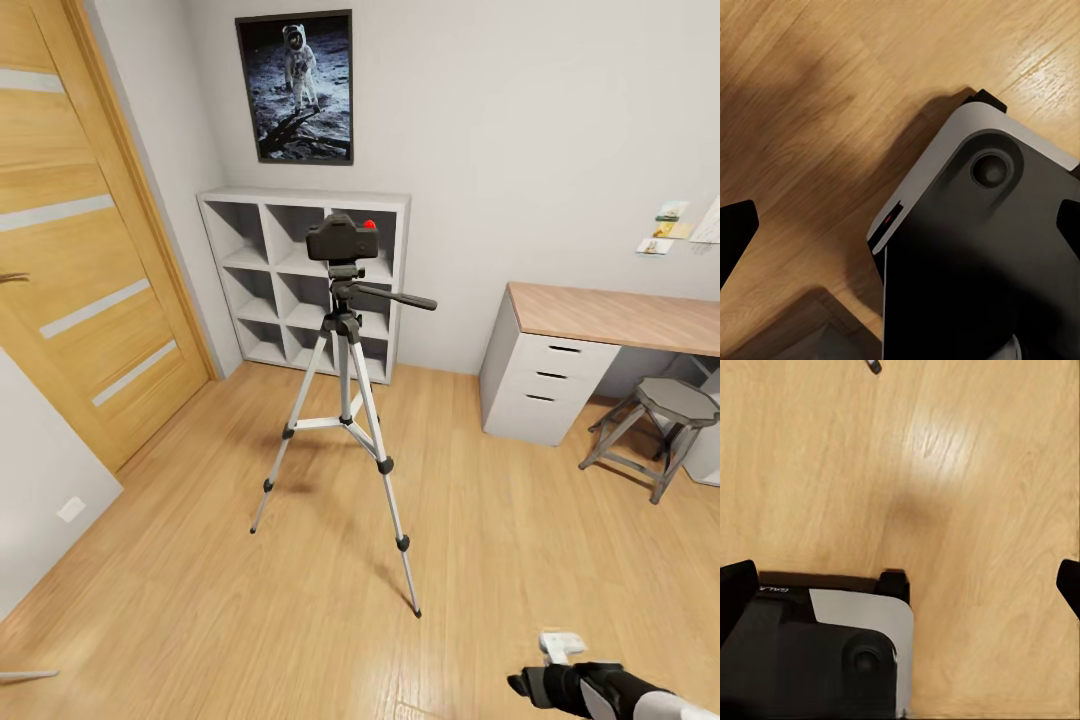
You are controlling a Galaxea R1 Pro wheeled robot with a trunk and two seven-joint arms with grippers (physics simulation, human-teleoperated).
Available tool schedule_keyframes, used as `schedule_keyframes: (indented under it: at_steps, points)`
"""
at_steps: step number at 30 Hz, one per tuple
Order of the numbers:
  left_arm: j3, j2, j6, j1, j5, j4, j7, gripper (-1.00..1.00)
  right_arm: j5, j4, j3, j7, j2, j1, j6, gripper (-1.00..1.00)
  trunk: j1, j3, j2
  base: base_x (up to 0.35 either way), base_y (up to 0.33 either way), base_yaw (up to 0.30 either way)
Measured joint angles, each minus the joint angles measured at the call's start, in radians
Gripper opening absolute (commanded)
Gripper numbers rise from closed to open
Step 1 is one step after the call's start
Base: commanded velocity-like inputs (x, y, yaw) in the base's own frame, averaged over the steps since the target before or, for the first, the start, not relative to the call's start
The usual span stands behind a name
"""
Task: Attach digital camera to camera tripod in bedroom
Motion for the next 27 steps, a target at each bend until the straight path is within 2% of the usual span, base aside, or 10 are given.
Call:
schedule_keyframes:
  at_steps: [9, 15, 18, 27]
  points:
    - [0.000, 0.000, 0.001, 0.000, 0.000, 0.000, 0.000, 1.00, -0.001, 0.015, 0.000, -0.095, 0.008, 0.101, -0.006, 1.00, 0.000, 0.000, 0.000, 0.000, 0.000, 0.000]
    - [0.000, -0.004, 0.004, 0.003, 0.000, 0.001, 0.004, 1.00, -0.002, 0.017, 0.001, -0.110, 0.012, 0.179, 0.003, 1.00, 0.000, 0.000, 0.000, 0.000, 0.000, 0.000]
    - [0.000, -0.014, 0.004, 0.006, -0.001, 0.000, 0.006, 1.00, -0.003, 0.017, 0.001, -0.119, 0.016, 0.231, -0.001, 1.00, 0.000, 0.000, 0.000, 0.000, 0.000, 0.000]
    - [-0.001, -0.030, 0.004, 0.007, -0.015, 0.000, 0.007, 1.00, -0.004, 0.016, -0.001, -0.134, 0.034, 0.268, -0.005, 1.00, 0.000, 0.000, 0.000, 0.000, 0.000, 0.000]
